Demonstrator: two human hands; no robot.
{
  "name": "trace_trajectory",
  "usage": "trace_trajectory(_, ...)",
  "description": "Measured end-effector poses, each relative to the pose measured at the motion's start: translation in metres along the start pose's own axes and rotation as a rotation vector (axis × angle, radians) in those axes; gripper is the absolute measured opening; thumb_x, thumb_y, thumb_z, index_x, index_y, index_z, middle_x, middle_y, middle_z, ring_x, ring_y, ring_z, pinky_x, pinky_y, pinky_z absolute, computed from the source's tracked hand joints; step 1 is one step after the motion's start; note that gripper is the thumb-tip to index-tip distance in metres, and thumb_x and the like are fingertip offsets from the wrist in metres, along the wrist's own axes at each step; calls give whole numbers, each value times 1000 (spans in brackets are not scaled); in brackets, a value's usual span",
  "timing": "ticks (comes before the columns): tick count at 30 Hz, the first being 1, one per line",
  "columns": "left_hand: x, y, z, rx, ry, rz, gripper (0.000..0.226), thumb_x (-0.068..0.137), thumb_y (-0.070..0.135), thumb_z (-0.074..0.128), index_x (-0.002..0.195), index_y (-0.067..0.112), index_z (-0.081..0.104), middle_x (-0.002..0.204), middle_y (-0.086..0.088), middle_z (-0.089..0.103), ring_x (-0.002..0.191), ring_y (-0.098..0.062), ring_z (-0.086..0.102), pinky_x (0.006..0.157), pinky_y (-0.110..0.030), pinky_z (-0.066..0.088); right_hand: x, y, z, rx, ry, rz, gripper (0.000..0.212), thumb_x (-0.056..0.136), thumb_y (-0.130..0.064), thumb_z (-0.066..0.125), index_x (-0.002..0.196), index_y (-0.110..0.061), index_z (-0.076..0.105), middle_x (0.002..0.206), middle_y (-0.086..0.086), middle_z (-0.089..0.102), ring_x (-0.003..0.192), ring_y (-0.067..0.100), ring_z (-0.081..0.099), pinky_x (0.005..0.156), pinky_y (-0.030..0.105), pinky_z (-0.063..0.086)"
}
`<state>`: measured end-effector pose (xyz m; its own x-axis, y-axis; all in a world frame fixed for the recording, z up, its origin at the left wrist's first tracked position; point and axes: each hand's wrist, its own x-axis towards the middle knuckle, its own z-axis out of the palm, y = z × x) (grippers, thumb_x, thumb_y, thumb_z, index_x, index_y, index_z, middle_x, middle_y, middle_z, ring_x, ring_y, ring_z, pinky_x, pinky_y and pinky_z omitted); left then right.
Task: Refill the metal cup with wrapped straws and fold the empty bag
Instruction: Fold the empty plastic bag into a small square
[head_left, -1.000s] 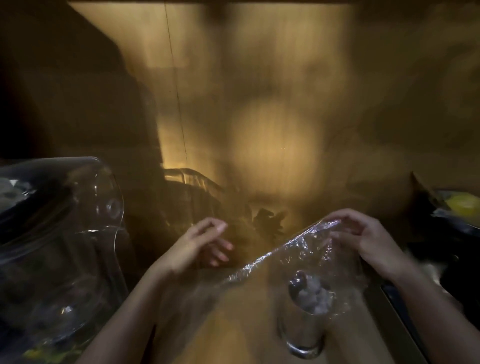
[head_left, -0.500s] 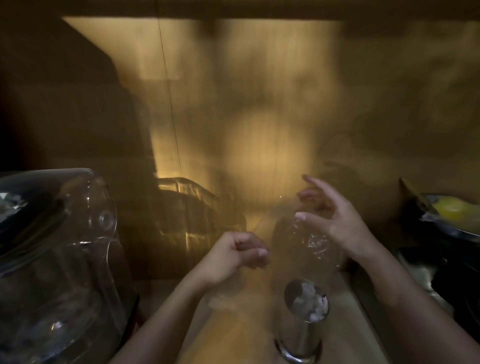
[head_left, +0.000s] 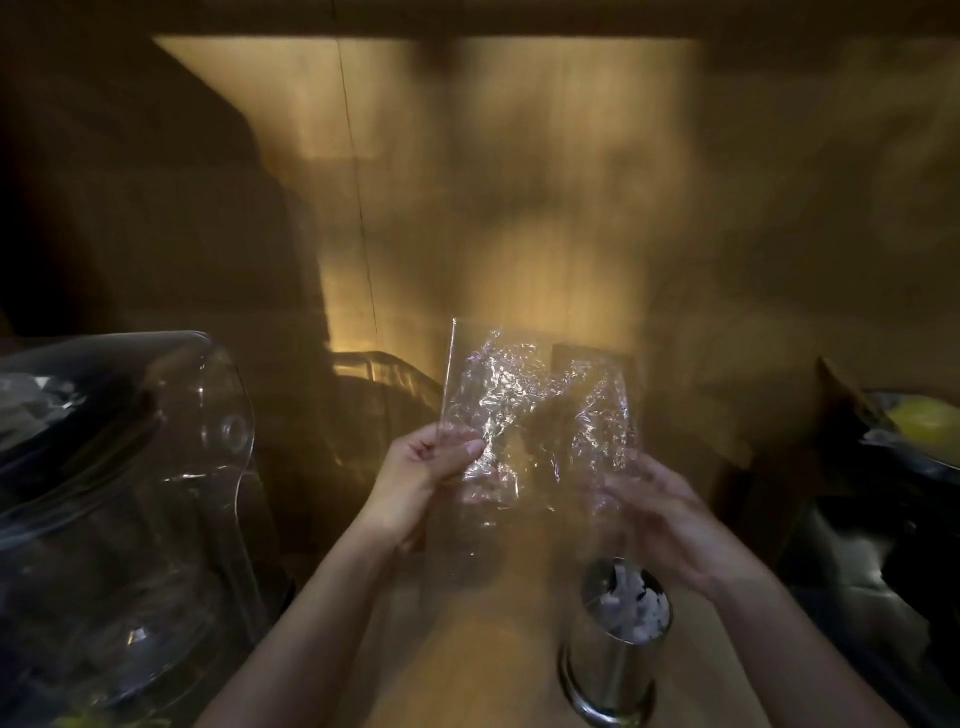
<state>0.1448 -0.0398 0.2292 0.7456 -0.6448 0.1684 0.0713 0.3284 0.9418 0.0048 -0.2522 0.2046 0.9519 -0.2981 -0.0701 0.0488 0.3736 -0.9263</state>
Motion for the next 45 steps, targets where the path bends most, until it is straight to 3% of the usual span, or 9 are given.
trace_trajectory(5,-4,-2,5,2,96,-33,27,70,6,72,94,-3,63,74,-11,69,54,-20,67,48,-32,58,3,11,10,-113,81,-68,26,58,-14,79,78,-5,66,71,14,72,63,24,68,65,37,56)
trace_trajectory(9,-10,-4,0,65,38,-146,32,66,2,74,95,3,62,73,-9,70,58,-22,68,49,-35,59,6,12,9,-115,117,-99,10,66,-14,71,73,-7,68,82,22,70,71,31,67,68,39,55)
trace_trajectory(17,-13,-4,-6,137,76,-134,15,74,-9,67,79,4,60,64,-2,69,52,-12,64,38,-22,50,6,14,3,-185,70,-91,20,58,-15,75,74,-4,69,69,12,69,59,20,65,55,27,56)
trace_trajectory(22,-15,-4,-9,246,96,-79,12,74,-6,68,85,-7,62,75,-12,62,68,-23,55,50,-22,52,9,17,-5,-173,77,-52,23,67,-10,71,83,4,68,89,25,66,75,30,64,71,34,57)
trace_trajectory(25,-16,-3,-7,297,51,-83,8,74,-4,69,78,0,65,64,-3,67,58,-15,58,46,-20,50,9,16,-6,-184,41,-42,22,67,-9,70,85,3,70,88,20,72,80,32,66,74,36,56)
trace_trajectory(30,-19,-4,-11,348,23,-99,19,79,-5,64,66,8,61,43,7,58,35,-1,49,34,-12,39,9,17,-15,-198,58,-80,17,61,-5,69,77,-5,74,70,14,74,63,19,71,56,20,56)
trace_trajectory(37,-23,-7,-21,329,-98,-126,48,85,-14,49,54,18,68,44,9,56,41,-1,47,41,-14,46,8,21,-29,-229,-17,-44,19,66,6,62,83,11,68,85,18,74,79,28,70,68,30,58)
trace_trajectory(42,-25,-11,-26,364,-42,-60,57,70,-31,30,42,9,59,37,3,56,34,-2,47,37,-11,38,8,22,-30,-354,100,-146,44,63,27,36,42,-2,62,74,21,71,71,26,63,60,26,47)
trace_trajectory(45,-26,-15,-25,261,-1,-76,39,87,-13,40,72,10,68,44,6,60,36,-1,49,35,-14,39,7,23,-29,-448,112,-177,50,66,26,35,41,-6,63,49,7,63,49,11,56,44,14,42)
